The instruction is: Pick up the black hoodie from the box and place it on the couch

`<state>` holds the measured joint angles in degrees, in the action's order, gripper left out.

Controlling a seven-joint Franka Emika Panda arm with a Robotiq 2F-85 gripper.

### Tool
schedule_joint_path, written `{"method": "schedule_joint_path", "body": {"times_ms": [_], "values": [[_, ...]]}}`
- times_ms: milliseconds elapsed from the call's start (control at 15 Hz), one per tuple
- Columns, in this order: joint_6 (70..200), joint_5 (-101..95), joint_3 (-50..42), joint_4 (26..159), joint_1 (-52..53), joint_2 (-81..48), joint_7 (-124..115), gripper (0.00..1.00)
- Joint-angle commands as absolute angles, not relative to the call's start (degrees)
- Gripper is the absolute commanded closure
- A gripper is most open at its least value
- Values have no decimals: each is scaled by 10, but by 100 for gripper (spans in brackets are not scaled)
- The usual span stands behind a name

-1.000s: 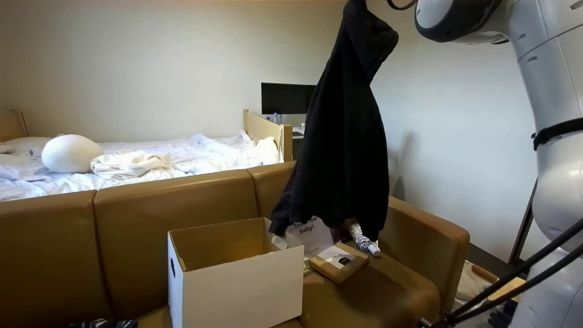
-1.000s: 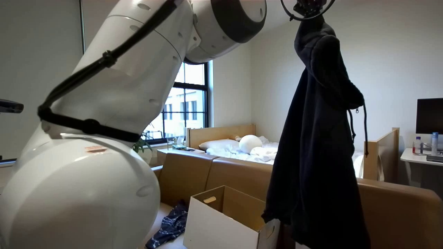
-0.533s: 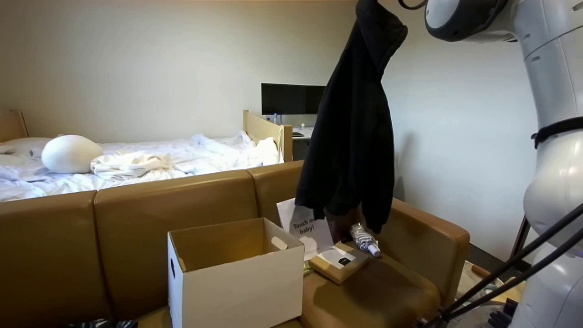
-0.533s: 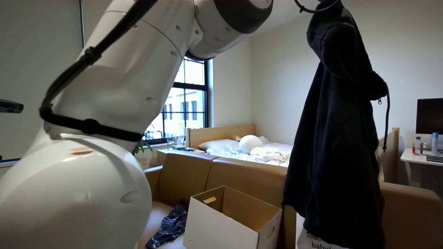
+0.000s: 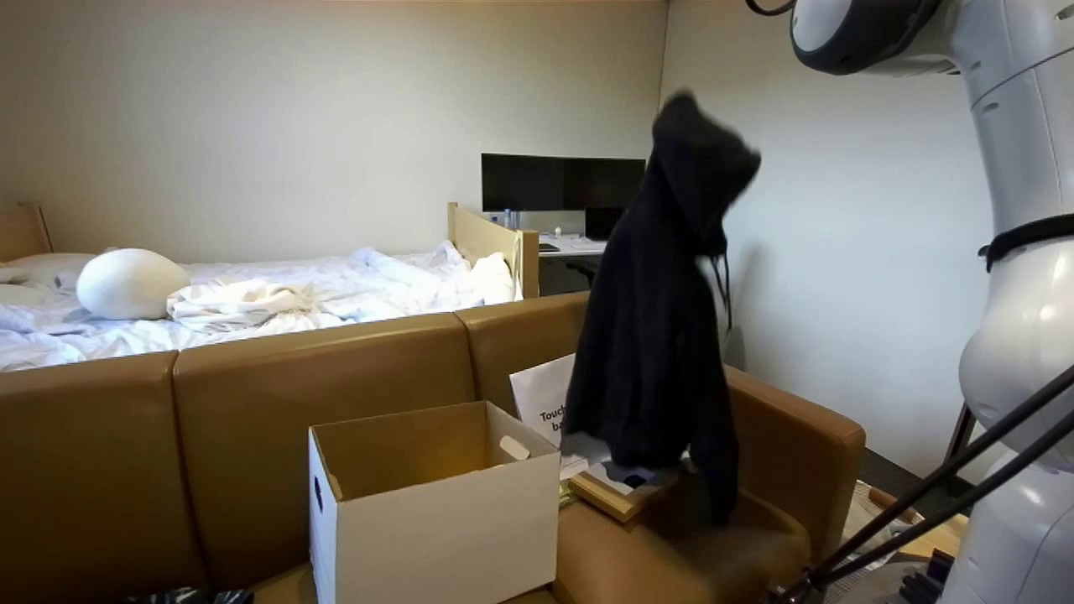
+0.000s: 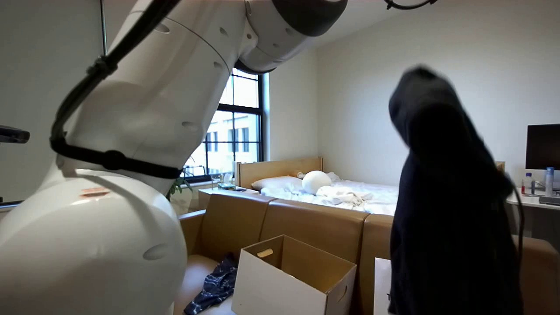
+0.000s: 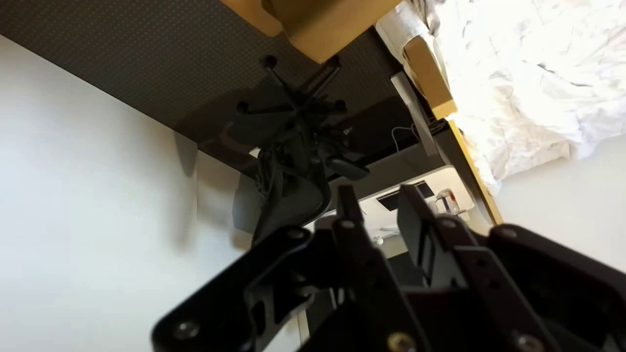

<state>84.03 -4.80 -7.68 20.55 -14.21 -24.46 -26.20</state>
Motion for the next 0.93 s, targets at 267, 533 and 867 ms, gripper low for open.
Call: {"method": "schedule_joint_path", "body": {"times_ms": [267, 533, 867], "values": [[885, -41, -75, 258, -143, -214, -275, 16], [884, -43, -75, 259, -141, -214, -270, 0], [873, -39, -70, 268, -141, -215, -252, 0]]}}
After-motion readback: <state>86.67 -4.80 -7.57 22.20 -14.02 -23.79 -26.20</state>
